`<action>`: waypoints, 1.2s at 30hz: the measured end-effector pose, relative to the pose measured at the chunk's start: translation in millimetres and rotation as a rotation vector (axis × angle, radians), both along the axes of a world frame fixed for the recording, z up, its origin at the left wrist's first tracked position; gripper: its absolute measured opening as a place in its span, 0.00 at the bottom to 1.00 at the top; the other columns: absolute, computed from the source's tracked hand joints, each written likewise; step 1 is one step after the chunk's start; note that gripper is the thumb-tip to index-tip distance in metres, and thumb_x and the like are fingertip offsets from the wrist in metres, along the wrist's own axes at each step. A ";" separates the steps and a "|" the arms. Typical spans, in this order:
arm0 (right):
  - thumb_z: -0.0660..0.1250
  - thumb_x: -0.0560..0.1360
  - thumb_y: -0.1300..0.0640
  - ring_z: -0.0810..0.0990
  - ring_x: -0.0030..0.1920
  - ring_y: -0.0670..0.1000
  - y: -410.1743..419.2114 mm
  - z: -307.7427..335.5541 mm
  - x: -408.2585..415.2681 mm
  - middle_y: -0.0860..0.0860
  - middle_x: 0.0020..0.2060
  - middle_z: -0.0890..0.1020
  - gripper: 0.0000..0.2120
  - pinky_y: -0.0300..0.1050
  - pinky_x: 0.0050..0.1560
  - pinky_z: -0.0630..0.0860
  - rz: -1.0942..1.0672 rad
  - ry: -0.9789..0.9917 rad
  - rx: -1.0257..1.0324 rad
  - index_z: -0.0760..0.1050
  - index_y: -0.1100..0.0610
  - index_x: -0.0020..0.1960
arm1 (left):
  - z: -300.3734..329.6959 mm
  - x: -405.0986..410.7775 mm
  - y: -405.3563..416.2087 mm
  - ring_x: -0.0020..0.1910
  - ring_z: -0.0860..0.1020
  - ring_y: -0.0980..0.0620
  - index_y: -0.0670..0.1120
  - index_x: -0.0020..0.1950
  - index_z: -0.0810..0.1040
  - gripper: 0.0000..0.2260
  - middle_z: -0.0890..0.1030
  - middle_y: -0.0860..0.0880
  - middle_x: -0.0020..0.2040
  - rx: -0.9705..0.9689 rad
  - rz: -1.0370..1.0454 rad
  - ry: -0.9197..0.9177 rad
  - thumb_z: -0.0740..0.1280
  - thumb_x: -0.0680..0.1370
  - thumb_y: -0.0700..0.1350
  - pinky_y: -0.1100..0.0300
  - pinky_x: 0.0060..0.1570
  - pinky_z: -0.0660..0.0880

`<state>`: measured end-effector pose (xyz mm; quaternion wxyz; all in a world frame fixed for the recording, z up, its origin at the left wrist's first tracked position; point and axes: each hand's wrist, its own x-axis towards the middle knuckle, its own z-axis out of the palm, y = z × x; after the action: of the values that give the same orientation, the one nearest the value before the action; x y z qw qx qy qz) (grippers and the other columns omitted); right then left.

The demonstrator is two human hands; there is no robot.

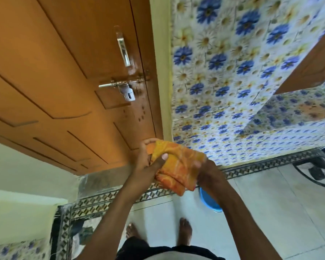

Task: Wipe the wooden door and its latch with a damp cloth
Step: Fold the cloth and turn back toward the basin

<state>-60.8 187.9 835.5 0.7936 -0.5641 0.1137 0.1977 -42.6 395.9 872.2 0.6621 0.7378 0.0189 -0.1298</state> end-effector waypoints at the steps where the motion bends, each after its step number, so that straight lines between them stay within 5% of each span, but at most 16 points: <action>1: 0.76 0.71 0.50 0.83 0.58 0.62 -7.9 -3.6 -2.2 0.60 0.58 0.84 0.25 0.58 0.55 0.79 0.024 -0.025 -0.011 0.79 0.58 0.65 | -2.8 -3.7 -8.6 0.49 0.82 0.62 0.47 0.66 0.66 0.16 0.81 0.55 0.54 0.028 0.065 0.000 0.69 0.82 0.41 0.62 0.47 0.82; 5: 0.75 0.69 0.61 0.85 0.59 0.59 -31.8 -7.9 -5.1 0.55 0.57 0.86 0.29 0.49 0.52 0.83 -0.030 -0.078 -0.117 0.75 0.58 0.69 | -10.0 -13.4 -34.2 0.55 0.83 0.42 0.56 0.52 0.72 0.17 0.82 0.39 0.55 0.127 0.214 0.103 0.74 0.74 0.62 0.39 0.56 0.81; 11: 0.78 0.68 0.62 0.84 0.60 0.61 -45.9 -3.6 -7.4 0.56 0.62 0.84 0.35 0.64 0.58 0.82 -0.158 -0.064 -0.093 0.72 0.53 0.73 | -13.3 -16.4 -53.3 0.53 0.83 0.34 0.53 0.41 0.80 0.15 0.83 0.41 0.48 0.003 0.254 0.203 0.76 0.69 0.62 0.30 0.57 0.78; 15: 0.70 0.74 0.73 0.83 0.59 0.67 -53.9 1.0 -9.6 0.63 0.60 0.83 0.25 0.68 0.58 0.80 -0.293 -0.008 0.006 0.75 0.59 0.69 | -7.9 -23.0 -63.0 0.42 0.78 0.49 0.45 0.46 0.76 0.11 0.78 0.42 0.43 0.013 0.213 -0.031 0.75 0.78 0.51 0.51 0.43 0.77; 18: 0.68 0.75 0.73 0.82 0.60 0.68 -59.5 4.5 -14.6 0.65 0.61 0.82 0.23 0.70 0.59 0.79 -0.346 0.022 0.079 0.75 0.61 0.68 | -11.4 -23.3 -70.2 0.46 0.82 0.44 0.42 0.51 0.74 0.10 0.82 0.35 0.47 -0.048 0.191 -0.008 0.74 0.79 0.44 0.47 0.44 0.78; 22: 0.67 0.75 0.73 0.83 0.58 0.66 -63.5 7.7 -25.1 0.64 0.61 0.83 0.23 0.68 0.57 0.80 -0.386 0.056 0.119 0.74 0.62 0.69 | -21.9 -25.2 -78.2 0.44 0.81 0.58 0.47 0.51 0.75 0.10 0.83 0.49 0.44 -0.082 0.137 0.079 0.72 0.79 0.34 0.69 0.39 0.75; 25: 0.68 0.74 0.73 0.84 0.57 0.64 -71.7 7.9 -35.5 0.64 0.61 0.82 0.24 0.62 0.52 0.83 -0.402 0.062 0.146 0.73 0.63 0.69 | -25.7 -27.0 -84.2 0.51 0.83 0.63 0.48 0.46 0.85 0.12 0.87 0.56 0.48 -0.037 0.066 0.050 0.71 0.78 0.31 0.75 0.44 0.75; 29: 0.72 0.72 0.72 0.83 0.60 0.64 -92.9 4.7 -45.0 0.62 0.62 0.82 0.26 0.61 0.52 0.83 -0.399 0.074 0.177 0.74 0.61 0.69 | -37.2 -28.4 -101.8 0.52 0.84 0.57 0.50 0.57 0.83 0.13 0.85 0.51 0.54 -0.070 0.094 0.165 0.75 0.77 0.35 0.64 0.42 0.81; 32: 0.70 0.72 0.71 0.83 0.62 0.63 -118.1 3.0 -43.3 0.61 0.63 0.82 0.27 0.63 0.55 0.82 -0.350 0.078 0.206 0.75 0.59 0.69 | -42.4 -30.0 -125.4 0.51 0.85 0.49 0.46 0.67 0.75 0.20 0.82 0.40 0.61 -0.304 0.093 0.446 0.74 0.77 0.35 0.57 0.41 0.83; 36: 0.73 0.70 0.72 0.81 0.63 0.65 -163.9 0.8 -30.1 0.61 0.63 0.82 0.26 0.64 0.58 0.81 -0.216 0.061 0.209 0.76 0.57 0.66 | -53.4 -34.5 -165.5 0.67 0.79 0.37 0.38 0.72 0.74 0.22 0.81 0.36 0.67 -0.596 0.020 0.635 0.72 0.78 0.38 0.41 0.69 0.74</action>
<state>-90.9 24.1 836.3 0.8609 -0.4565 0.1765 0.1389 -77.1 230.5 818.8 0.8086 0.4379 0.1903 -0.3437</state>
